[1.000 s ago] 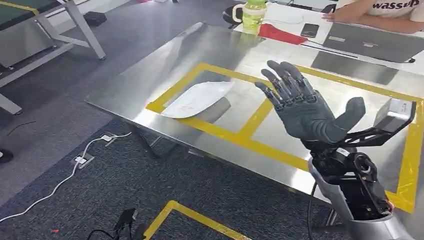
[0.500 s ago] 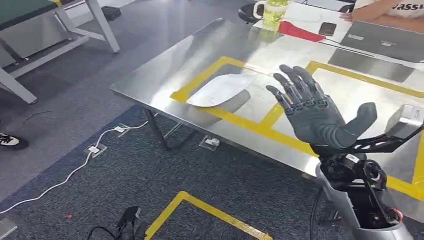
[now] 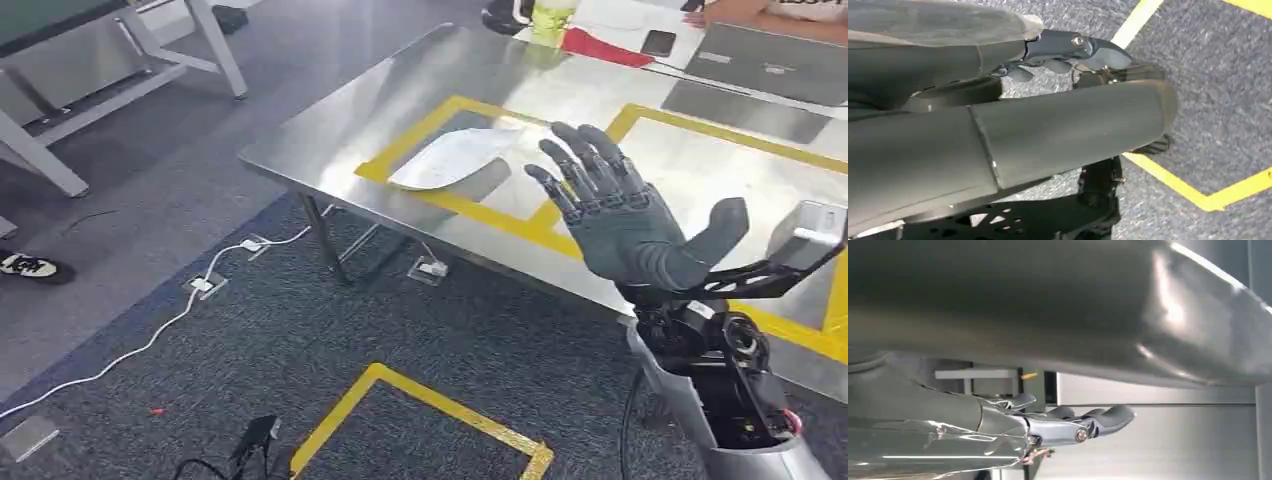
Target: Take the parts from the cabinet and place them on the table.
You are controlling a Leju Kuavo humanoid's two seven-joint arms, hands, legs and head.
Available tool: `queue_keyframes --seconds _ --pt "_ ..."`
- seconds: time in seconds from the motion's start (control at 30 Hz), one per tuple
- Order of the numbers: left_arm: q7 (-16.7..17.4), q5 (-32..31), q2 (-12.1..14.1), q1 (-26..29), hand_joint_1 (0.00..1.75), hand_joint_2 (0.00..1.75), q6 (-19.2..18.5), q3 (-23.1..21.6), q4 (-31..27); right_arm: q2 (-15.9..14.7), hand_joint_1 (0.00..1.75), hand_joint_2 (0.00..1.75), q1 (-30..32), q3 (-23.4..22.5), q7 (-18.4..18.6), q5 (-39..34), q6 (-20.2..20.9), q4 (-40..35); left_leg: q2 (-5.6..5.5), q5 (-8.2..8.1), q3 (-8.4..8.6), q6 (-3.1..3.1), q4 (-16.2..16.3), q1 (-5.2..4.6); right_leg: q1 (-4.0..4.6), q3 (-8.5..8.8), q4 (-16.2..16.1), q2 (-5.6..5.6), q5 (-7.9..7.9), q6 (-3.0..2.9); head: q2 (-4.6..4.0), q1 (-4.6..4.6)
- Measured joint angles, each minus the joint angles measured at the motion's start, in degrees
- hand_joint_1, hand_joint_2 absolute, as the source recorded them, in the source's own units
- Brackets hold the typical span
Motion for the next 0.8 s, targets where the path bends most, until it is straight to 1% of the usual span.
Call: queue_keyframes --seconds 0.03,0.07,0.1,0.13,0.17,0.2,0.23,0.27,0.3,0.33,0.37,0.4,0.43,0.47,0.5,0.53,0.57,0.6,0.63,0.67,0.7,0.73,0.77,0.8 --pt "0.0 0.0 0.0 0.3 0.00 0.00 0.0 0.0 0.0 0.0 0.00 0.00 0.1 0.0 -0.1 0.1 0.2 0.0 0.32 0.25 -0.93 1.11 0.6 0.16 -0.07 -0.66 0.1 0.13 0.52 0.49 0.00 0.47" --pt "0.0 0.0 0.0 0.4 0.00 0.00 0.0 0.0 0.0 0.0 0.00 0.00 0.1 0.0 -0.1 0.1 0.3 0.2 0.19 0.46 -1.62 1.33 0.9 -0.19 -0.32 -1.27 -0.1 0.12 0.89 0.68 0.00 0.64" --pt "0.0 0.0 0.0 0.6 0.00 0.00 0.0 0.0 0.0 0.0 0.00 0.00 0.4 0.0 -0.1 0.1 0.3 0.5 0.19 0.82 -2.59 1.86 1.2 -0.25 -0.40 -1.73 -0.2 0.12 1.37 1.05 0.00 0.75" --pt "0.0 0.0 0.1 0.6 0.00 0.00 0.0 0.0 0.0 0.0 0.00 0.00 0.8 0.0 -0.1 0.1 0.3 0.7 0.32 0.91 -3.00 2.53 0.8 -0.10 -0.75 -2.82 0.1 0.11 0.37 1.23 0.00 0.75" --pt "0.0 0.0 0.3 0.8 0.00 0.00 0.0 0.0 0.0 0.0 0.00 0.00 0.8 0.1 -0.1 0.3 0.2 0.9 0.08 1.20 -3.69 3.27 1.0 -0.30 -0.69 -3.87 2.5 0.32 -2.10 1.07 0.00 1.37" --pt "0.0 0.0 0.3 0.9 0.00 0.00 0.1 0.0 0.0 0.0 0.00 0.00 0.9 0.1 -0.1 0.6 0.2 1.0 0.13 1.38 -4.06 3.62 1.1 -0.52 -0.71 -5.42 6.9 0.46 -4.91 0.91 0.00 1.93" --pt "0.0 0.0 0.4 1.0 0.00 0.00 0.1 0.0 0.0 0.0 0.00 0.00 0.9 0.0 -0.2 0.8 0.1 1.2 0.14 1.60 -4.29 3.97 1.2 -0.86 -0.65 -7.32 12.4 0.62 -7.48 0.71 0.00 2.19" --pt "0.0 0.0 0.5 1.0 0.00 0.00 0.1 0.0 0.0 0.0 0.00 0.00 0.9 0.0 -0.1 0.9 -0.3 1.4 0.07 1.87 -4.57 4.38 1.2 -1.32 -0.36 -9.36 18.2 0.81 -9.61 0.47 0.00 2.30" --pt "0.0 0.1 0.5 1.0 0.00 0.00 0.1 0.0 0.0 0.0 0.00 0.00 1.0 0.1 -0.1 0.9 -0.3 1.6 -0.05 2.09 -4.78 4.69 1.4 -1.79 -0.01 -10.52 21.5 1.01 -10.42 0.08 0.00 2.37" --pt "0.0 0.1 0.5 1.1 0.00 0.00 0.1 0.0 0.0 0.0 0.00 0.00 1.0 0.1 -0.1 0.9 -0.3 1.7 -0.14 2.29 -4.97 4.97 1.4 -2.25 0.38 -10.15 21.6 1.15 -9.70 -0.45 0.00 2.46" --pt "0.0 0.1 0.5 1.2 0.00 0.00 0.0 0.0 0.0 0.0 0.00 0.00 1.0 0.1 -0.1 0.9 -0.4 1.8 -0.26 2.46 -5.11 5.18 1.4 -2.63 0.89 -8.53 19.1 1.28 -8.10 -1.17 0.00 2.48" --pt "0.0 0.1 0.5 1.2 0.00 0.00 0.0 0.0 0.0 0.0 0.00 0.00 0.9 0.1 -0.1 0.9 -0.4 1.9 -0.42 2.63 -5.15 5.40 1.5 -2.92 1.48 -5.85 14.4 1.47 -5.94 -1.99 0.00 2.46" --pt "0.0 0.1 0.5 1.1 0.00 0.00 0.0 0.0 0.0 0.0 0.00 0.00 0.8 0.1 -0.1 1.0 -0.4 1.8 -0.54 2.81 -5.16 5.52 1.5 -3.15 2.15 -2.41 8.5 1.82 -3.76 -2.96 0.00 2.48" --pt "0.0 0.1 0.4 1.1 0.00 0.00 0.0 0.0 0.0 0.0 0.00 0.00 0.5 0.0 -0.1 1.0 -0.4 1.8 -0.61 3.05 -5.19 5.60 1.4 -3.08 2.91 0.27 3.3 2.26 -3.46 -4.06 0.00 2.46" --pt "0.0 0.1 0.3 0.9 0.00 0.00 0.0 0.0 0.0 0.0 0.00 0.00 0.3 0.0 -0.1 1.0 -0.4 1.7 -0.53 3.53 -5.44 5.31 1.3 -3.39 2.97 1.52 1.1 1.95 -3.52 -3.96 0.00 2.30" --pt "0.0 0.1 0.2 1.0 0.00 0.00 0.0 0.0 0.0 0.0 0.00 0.00 0.3 0.0 -0.3 1.0 -0.4 1.7 -0.61 4.25 -5.51 4.91 1.2 -2.99 3.30 1.35 1.1 2.06 -2.70 -3.34 0.00 2.28" --pt "0.0 0.1 0.2 1.0 0.00 0.00 0.0 0.0 0.0 0.0 0.00 0.00 0.2 0.0 -0.3 1.0 -0.4 1.7 -0.60 4.58 -5.55 4.64 0.9 -2.66 3.30 1.15 1.0 2.13 -2.11 -3.51 0.00 2.30" --pt "0.0 0.1 0.1 1.0 0.00 0.00 0.0 0.0 0.0 0.0 0.00 0.00 0.1 0.0 -0.2 1.0 -0.4 1.7 -0.63 5.07 -5.55 4.42 0.5 -2.58 3.35 1.11 0.9 2.11 -1.50 -3.50 0.00 2.59" --pt "0.0 0.1 0.2 1.0 0.00 0.00 0.0 0.0 0.0 0.1 0.00 0.00 0.1 0.1 -0.2 1.0 -0.4 1.6 -0.79 5.02 -5.53 4.20 0.2 -3.00 2.88 1.09 -0.7 1.68 -0.33 -3.77 0.00 2.67" --pt "0.0 0.1 0.2 1.0 0.00 0.00 0.0 0.0 0.0 0.2 0.00 0.00 -0.1 0.1 -0.2 1.0 -0.4 1.6 -0.57 2.74 -6.08 3.98 1.2 -3.01 2.59 1.36 -1.5 1.37 0.70 -3.54 0.00 2.48" --pt "0.1 0.1 0.2 1.0 0.00 0.00 0.0 0.0 0.0 0.2 0.00 0.00 -0.2 0.1 -0.2 1.0 -0.4 1.6 -0.50 -1.01 -6.75 3.67 4.1 -2.96 2.47 0.87 -1.9 1.33 1.46 -4.07 -0.02 2.26" --pt "0.0 0.1 0.2 1.0 0.00 0.00 0.0 0.0 0.0 0.2 0.00 0.00 -0.2 0.0 -0.2 1.0 -0.4 1.6 -0.42 -4.81 -7.78 3.31 8.6 -2.70 2.42 0.22 -2.0 1.25 2.16 -3.96 0.00 1.91" --pt "0.0 0.1 0.2 0.9 0.00 0.00 0.0 0.0 0.0 0.3 0.00 0.00 -0.3 0.0 -0.2 1.0 -0.4 1.4 -0.37 -8.13 -8.82 2.94 13.9 -2.42 2.36 -0.69 -2.1 1.18 2.98 -3.89 0.00 1.82" --pt "0.0 0.1 0.2 0.8 0.00 0.00 0.0 0.0 0.0 0.4 0.00 0.00 -0.2 0.1 -0.2 1.0 -0.4 1.4 -0.35 -9.22 -9.22 2.64 17.5 -2.22 2.27 -1.48 -2.0 1.10 3.58 -3.73 0.00 1.80"
